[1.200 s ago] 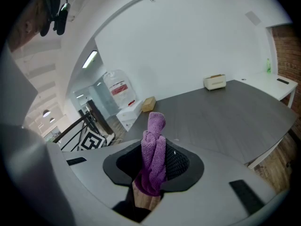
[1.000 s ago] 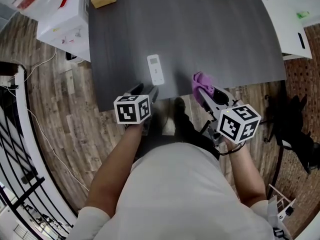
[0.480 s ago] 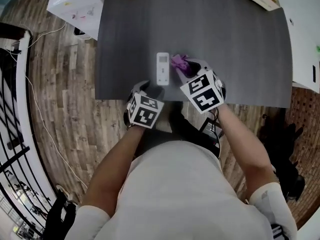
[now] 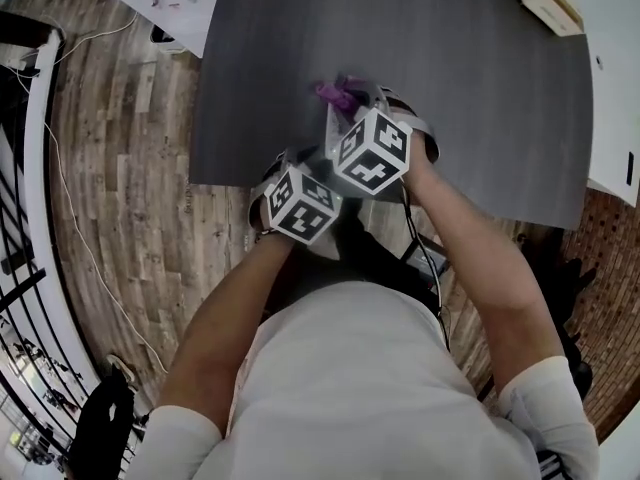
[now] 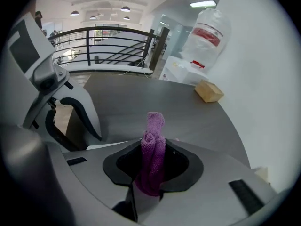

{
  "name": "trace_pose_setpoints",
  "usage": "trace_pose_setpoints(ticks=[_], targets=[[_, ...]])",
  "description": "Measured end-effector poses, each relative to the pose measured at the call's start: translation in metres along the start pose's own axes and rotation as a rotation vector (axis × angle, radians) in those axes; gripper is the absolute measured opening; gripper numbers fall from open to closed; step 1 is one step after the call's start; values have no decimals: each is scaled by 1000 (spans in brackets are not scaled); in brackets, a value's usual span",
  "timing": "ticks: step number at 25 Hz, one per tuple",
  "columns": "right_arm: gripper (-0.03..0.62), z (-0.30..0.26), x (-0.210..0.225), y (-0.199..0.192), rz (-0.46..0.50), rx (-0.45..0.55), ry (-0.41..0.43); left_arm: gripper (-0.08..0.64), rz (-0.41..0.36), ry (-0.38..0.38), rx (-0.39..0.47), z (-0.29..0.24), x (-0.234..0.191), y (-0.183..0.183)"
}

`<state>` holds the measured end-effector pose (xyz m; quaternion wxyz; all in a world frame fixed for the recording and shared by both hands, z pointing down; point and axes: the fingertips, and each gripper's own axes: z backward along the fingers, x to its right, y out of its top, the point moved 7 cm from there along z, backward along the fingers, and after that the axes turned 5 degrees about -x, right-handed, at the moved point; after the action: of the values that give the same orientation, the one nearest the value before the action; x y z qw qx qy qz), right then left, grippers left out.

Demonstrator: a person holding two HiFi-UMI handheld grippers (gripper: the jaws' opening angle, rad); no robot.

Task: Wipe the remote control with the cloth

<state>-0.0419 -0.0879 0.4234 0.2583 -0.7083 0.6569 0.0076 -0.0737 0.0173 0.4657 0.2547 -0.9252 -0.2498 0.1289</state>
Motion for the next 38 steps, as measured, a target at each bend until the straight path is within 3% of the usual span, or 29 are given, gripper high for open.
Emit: trace_pose_setpoints(ticks=[10,18,25,38], targets=[[103,0,-9,-7,-120,-19,104,172,-7,-63,1,-6,0,3],[101,6,-9,-11,-179,-49,263,172,-5,-72,-8,-6,0,5],[101,18,-28,-13,-129,14,165,172,17,-73,-4,-6,-1,5],[103,37,-57,-33,-338,59,242,172,40,-55,0,-7,0,5]])
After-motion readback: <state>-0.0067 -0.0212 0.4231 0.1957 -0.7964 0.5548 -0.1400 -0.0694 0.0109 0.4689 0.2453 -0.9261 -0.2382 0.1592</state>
